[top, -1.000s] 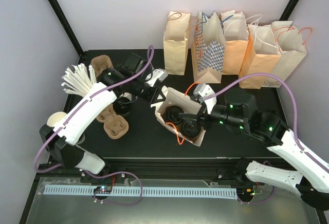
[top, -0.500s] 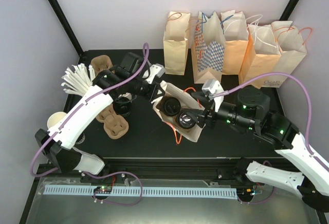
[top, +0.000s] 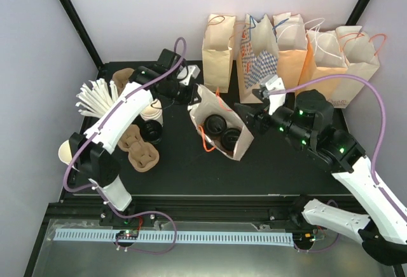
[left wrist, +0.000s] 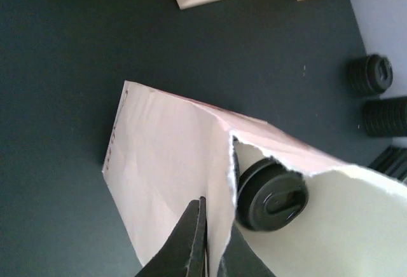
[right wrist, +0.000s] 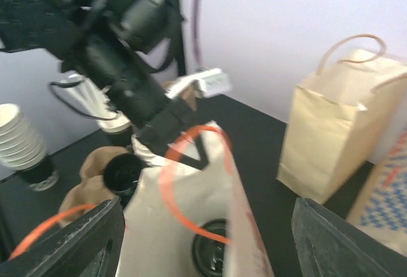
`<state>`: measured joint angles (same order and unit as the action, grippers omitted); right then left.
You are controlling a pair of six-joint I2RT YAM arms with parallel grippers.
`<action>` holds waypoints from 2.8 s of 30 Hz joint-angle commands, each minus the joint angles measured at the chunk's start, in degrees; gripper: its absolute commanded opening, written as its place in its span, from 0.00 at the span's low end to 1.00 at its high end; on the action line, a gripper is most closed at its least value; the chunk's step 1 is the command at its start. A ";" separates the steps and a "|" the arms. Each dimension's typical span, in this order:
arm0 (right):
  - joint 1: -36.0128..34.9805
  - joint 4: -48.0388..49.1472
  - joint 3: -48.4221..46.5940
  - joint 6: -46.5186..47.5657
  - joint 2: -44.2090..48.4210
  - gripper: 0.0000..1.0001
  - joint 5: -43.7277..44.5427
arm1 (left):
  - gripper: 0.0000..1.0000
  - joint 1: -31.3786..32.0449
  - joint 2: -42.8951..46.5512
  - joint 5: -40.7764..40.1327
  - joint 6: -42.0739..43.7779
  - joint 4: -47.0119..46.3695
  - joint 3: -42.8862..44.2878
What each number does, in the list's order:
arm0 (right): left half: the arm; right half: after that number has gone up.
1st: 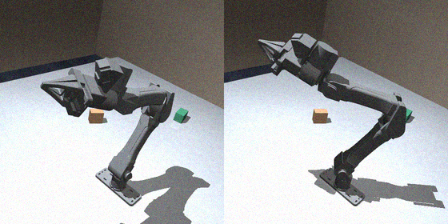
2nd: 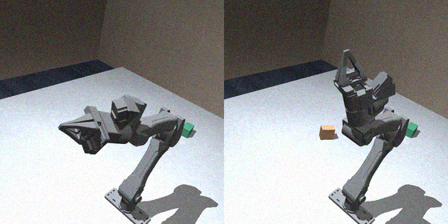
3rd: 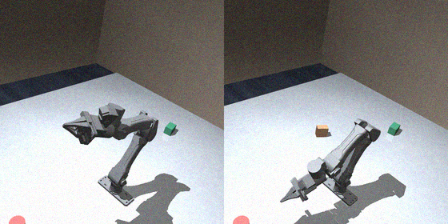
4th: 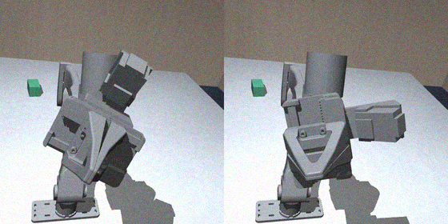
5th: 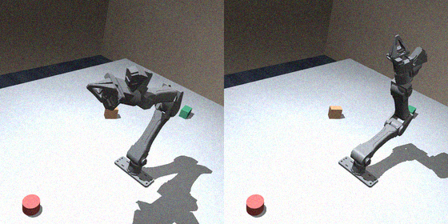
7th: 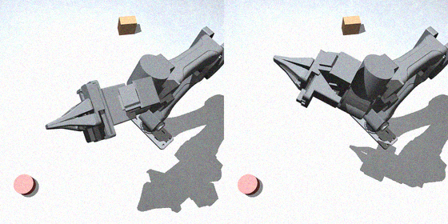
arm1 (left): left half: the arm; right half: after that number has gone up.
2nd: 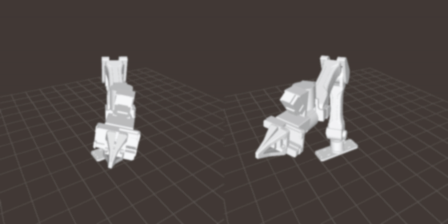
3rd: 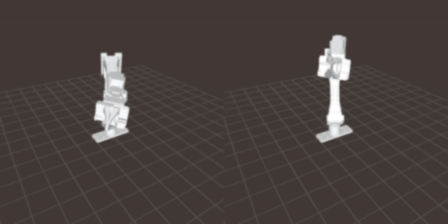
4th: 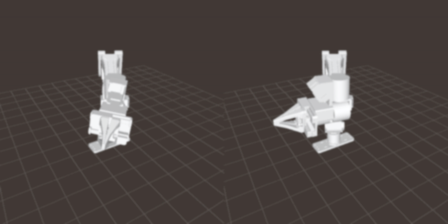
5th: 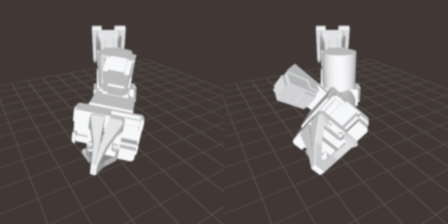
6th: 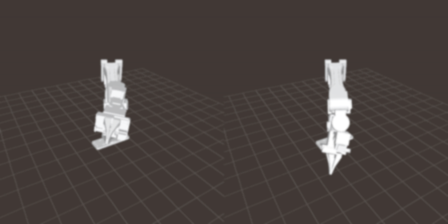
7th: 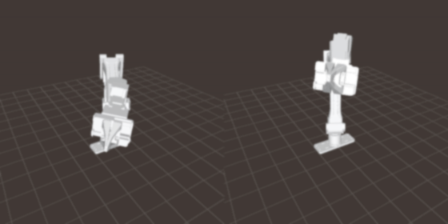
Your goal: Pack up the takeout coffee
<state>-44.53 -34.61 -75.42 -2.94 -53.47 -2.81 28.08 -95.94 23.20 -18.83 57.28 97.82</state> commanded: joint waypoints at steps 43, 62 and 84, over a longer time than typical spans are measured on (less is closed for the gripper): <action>17.20 11.51 23.72 -17.60 8.92 1.00 3.30 | 0.99 -8.64 40.69 -19.50 -2.46 -15.00 -27.39; 17.23 0.87 17.96 -20.70 7.96 1.00 1.26 | 0.68 -32.85 21.97 -21.25 -13.21 1.99 -10.21; 17.20 2.91 22.01 -17.83 14.92 1.00 -1.15 | 0.39 -33.61 -3.52 -34.88 0.43 7.81 11.71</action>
<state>-27.55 -32.97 -53.63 -22.39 -39.13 -3.62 -4.93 -97.47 -7.57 -21.26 62.65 106.30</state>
